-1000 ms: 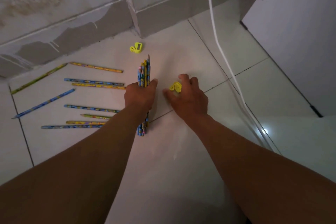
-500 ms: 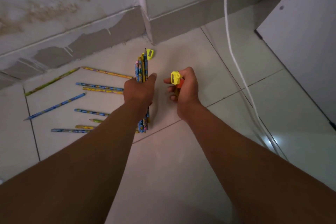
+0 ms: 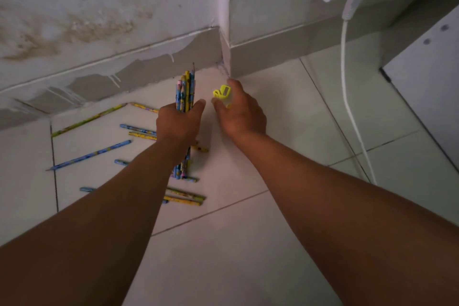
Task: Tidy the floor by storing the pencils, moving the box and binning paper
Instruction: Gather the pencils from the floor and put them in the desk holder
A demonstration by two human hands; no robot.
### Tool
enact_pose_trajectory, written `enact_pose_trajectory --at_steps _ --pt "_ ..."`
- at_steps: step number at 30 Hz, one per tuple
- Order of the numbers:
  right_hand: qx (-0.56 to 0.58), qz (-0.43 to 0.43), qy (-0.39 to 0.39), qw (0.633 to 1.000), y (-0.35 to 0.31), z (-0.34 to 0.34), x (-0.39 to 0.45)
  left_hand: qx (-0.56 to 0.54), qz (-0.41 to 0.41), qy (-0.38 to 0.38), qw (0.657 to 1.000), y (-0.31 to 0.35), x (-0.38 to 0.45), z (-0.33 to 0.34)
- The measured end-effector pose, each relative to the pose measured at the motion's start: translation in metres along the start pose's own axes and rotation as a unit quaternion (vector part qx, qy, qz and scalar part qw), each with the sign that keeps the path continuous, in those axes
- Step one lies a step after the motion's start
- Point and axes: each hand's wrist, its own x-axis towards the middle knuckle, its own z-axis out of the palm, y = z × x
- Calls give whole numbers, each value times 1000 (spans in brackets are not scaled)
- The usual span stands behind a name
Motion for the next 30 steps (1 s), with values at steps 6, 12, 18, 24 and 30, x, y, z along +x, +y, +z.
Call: enact_pose_trajectory --at_steps 6,12,18,24,30 --pt "-110 -26 -36 993 -1 3 23 45 -23 -1 999 4 4 10" --pt "-93 -27 -67 993 -2 -5 7 70 -54 24 996 7 -10 9" --pt "124 70 -2 990 -6 -68 -47 35 -63 12 997 60 -66 0" --pt "193 137 9 971 -44 -198 -121 43 -73 -57 995 167 -154 -29" --pt "205 127 41 970 -122 -348 -193 57 -31 -124 990 316 -246 -77"
